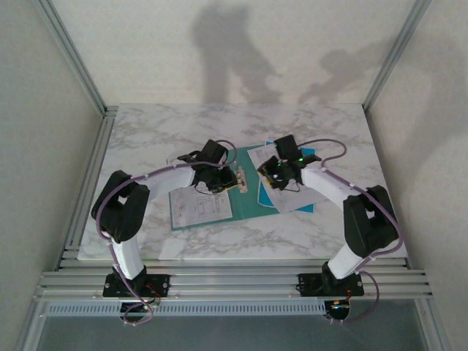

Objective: Put the files into the folder

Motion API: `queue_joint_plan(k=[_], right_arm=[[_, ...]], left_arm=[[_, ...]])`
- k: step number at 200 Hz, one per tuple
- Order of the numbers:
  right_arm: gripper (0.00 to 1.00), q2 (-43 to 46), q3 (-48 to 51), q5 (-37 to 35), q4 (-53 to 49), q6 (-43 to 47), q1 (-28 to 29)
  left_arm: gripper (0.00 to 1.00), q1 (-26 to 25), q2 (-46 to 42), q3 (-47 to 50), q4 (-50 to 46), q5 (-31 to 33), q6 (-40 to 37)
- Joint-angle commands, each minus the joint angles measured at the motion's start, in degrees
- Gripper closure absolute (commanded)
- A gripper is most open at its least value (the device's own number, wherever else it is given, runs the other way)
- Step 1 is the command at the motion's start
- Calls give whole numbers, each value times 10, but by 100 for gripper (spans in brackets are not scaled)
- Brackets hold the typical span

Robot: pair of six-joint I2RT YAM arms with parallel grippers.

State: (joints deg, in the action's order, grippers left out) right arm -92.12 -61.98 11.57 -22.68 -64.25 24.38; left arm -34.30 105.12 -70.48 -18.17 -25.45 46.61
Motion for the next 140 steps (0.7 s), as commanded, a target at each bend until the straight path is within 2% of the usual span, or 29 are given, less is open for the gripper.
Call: queue_joint_plan(k=[1, 37, 99, 140], right_arm=[[63, 17, -4, -20, -87, 81, -48], [62, 6, 14, 22, -99, 118, -117], [60, -2, 72, 56, -69, 120, -138], [58, 2, 108, 93, -30, 101, -140]], left_arm=[[77, -31, 26, -13, 33, -38, 31], [73, -72, 66, -30, 84, -65, 64], [69, -101, 108, -42, 98, -48, 77], [74, -103, 120, -41, 108, -35, 82]])
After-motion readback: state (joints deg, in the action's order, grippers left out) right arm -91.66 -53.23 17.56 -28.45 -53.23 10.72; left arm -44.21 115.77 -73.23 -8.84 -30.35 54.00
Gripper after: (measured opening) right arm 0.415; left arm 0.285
